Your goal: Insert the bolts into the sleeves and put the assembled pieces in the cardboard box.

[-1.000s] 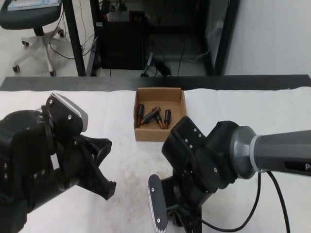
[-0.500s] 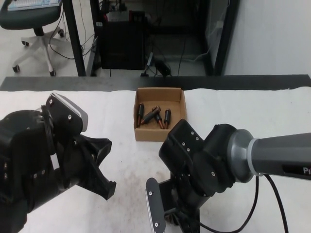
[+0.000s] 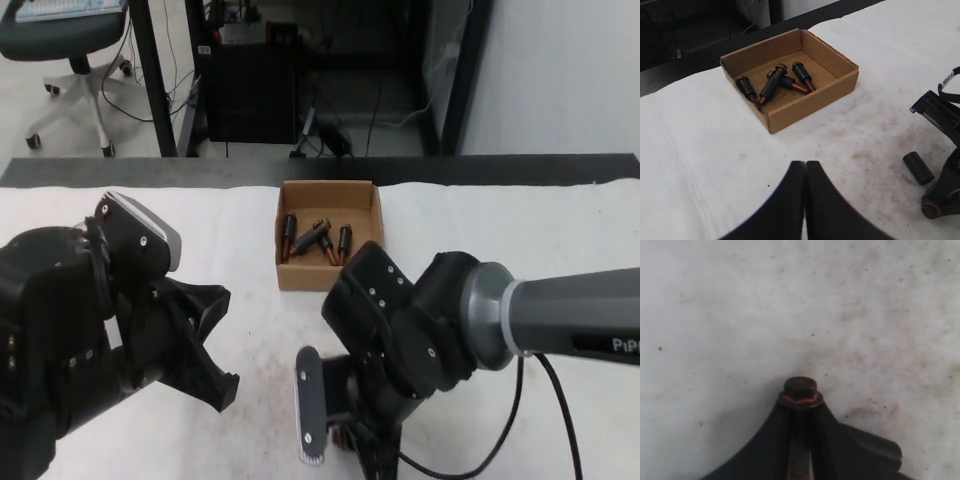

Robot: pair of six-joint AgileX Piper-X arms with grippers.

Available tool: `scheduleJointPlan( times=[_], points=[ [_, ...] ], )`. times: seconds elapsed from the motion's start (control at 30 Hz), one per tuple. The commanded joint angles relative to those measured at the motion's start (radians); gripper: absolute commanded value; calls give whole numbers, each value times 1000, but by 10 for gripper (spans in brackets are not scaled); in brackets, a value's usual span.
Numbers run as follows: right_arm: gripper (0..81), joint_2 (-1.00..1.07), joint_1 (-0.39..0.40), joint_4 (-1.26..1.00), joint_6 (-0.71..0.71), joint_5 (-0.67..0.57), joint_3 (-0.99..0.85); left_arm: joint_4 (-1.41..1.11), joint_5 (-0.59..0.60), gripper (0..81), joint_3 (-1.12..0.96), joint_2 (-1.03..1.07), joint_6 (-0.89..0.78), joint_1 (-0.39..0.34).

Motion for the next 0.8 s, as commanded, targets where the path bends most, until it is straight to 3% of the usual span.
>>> scheduleJointPlan(
  times=[0.0, 0.23, 0.43, 0.57, 0.77],
  points=[
    [8, -16, -1, -17, 78, -13, -35, -12, -3, 1, -8, -10, -15, 1],
    [8, -177, -67, -18, 251, -12, -110, -2, 163, 1, -38, -10, -115, 1],
    [8, -336, -216, -5, 405, -13, -118, 89, 270, 11, -119, -10, -196, -2],
    [4, -415, -313, 60, 428, -29, -118, 213, 364, 88, -199, 3, -228, -2],
    [91, -462, -398, 100, 478, -25, -118, 291, 466, 244, -347, 108, -367, -5]
  ],
)
